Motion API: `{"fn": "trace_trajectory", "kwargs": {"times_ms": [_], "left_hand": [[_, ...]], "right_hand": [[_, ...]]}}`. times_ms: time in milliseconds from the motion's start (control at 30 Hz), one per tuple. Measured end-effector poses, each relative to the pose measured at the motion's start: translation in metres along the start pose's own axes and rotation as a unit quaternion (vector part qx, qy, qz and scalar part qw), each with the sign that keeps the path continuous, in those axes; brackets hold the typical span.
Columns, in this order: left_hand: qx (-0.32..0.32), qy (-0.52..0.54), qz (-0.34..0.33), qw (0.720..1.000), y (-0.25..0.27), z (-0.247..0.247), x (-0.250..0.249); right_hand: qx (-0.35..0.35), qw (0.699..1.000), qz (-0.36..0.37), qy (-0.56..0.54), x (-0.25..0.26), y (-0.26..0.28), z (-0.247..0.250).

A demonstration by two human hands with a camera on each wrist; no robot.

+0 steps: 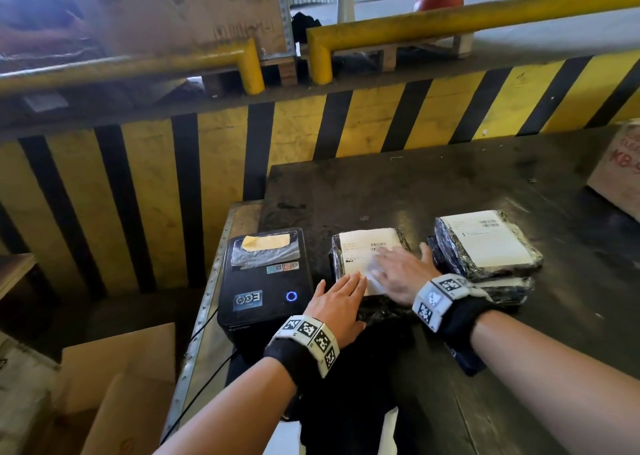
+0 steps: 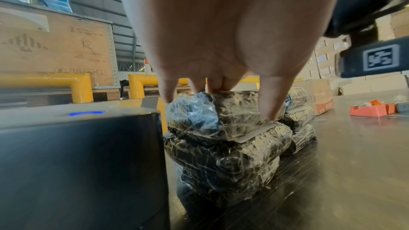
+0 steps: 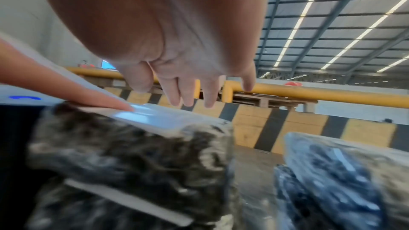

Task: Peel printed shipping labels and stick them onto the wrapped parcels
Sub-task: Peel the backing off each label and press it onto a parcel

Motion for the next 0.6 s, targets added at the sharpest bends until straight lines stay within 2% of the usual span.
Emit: {"fn": "trace_trajectory", "kwargs": {"times_ms": [100,333,433,533,600], "left_hand": [[0.006,0.005,0.009,1.0,0.001,-0.001,0.0],[0.023,0.016,-0.002,1.0,0.0,0.006,-0.002],[0.029,0.01,0.006,1.0,0.001,0.008,-0.003],[0.029,0.011,0.01,0.999,0.0,0.009,-0.002],[0.032,0.013,0.013,0.999,0.0,0.008,-0.001]], "right_hand": [[-0.007,1.0,0.027,0.011,0.011,0.011,-0.014],[0.003,0.999,-0.043,0.023,-0.032,0.02,-0.018],[-0.002,0.999,-0.047,0.016,-0.019,0.018,-0.009],[-0.022,1.0,-0.011,0.008,0.01,0.021,-0.01],[-0.011,1.0,0.0,-0.005,0.019,0.025,-0.02]]}}
Point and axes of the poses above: each hand's wrist, its own y-axis away from the middle knuckle, its own z-axis out of the back of the hand, x = y × z, the point moved 4 cm from there along -y, towards the middle knuckle, and after that the axes turned 1 degree about z, right-handed, at the moved point
